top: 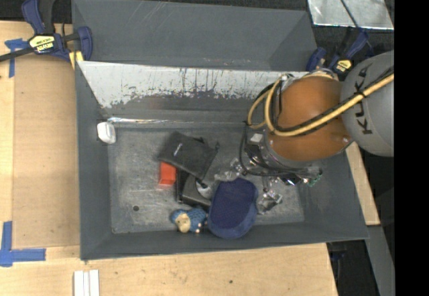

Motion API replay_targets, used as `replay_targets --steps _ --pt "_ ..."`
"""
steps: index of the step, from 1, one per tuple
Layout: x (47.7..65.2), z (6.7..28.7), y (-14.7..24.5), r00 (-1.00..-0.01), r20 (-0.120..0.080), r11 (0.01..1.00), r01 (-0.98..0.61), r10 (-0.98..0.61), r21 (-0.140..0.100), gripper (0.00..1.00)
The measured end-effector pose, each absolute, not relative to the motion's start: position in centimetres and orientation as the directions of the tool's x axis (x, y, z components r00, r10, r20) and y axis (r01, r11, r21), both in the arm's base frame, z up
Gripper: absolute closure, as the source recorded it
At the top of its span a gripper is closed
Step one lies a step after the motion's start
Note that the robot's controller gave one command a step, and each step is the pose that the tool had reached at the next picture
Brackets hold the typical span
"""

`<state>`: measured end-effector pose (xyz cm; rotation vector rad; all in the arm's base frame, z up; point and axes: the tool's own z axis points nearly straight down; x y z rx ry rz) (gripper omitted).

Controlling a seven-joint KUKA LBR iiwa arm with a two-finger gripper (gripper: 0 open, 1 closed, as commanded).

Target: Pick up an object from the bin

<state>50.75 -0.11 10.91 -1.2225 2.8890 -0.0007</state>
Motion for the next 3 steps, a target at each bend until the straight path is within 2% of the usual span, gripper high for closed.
replay_targets --steps 1,2,3 --pt "49.58 7.49 -0.23 -0.389 -0.008 0.389 -0.921 -0.921 -0.013 0.00" --pt "49.81 7.65 -0.18 -0.392 -0.006 0.392 -0.920 -0.920 -0.007 0.00" --pt "50.08 7.97 0.19 -0.391 -0.015 0.392 -0.920 -0.920 -0.012 1.00"
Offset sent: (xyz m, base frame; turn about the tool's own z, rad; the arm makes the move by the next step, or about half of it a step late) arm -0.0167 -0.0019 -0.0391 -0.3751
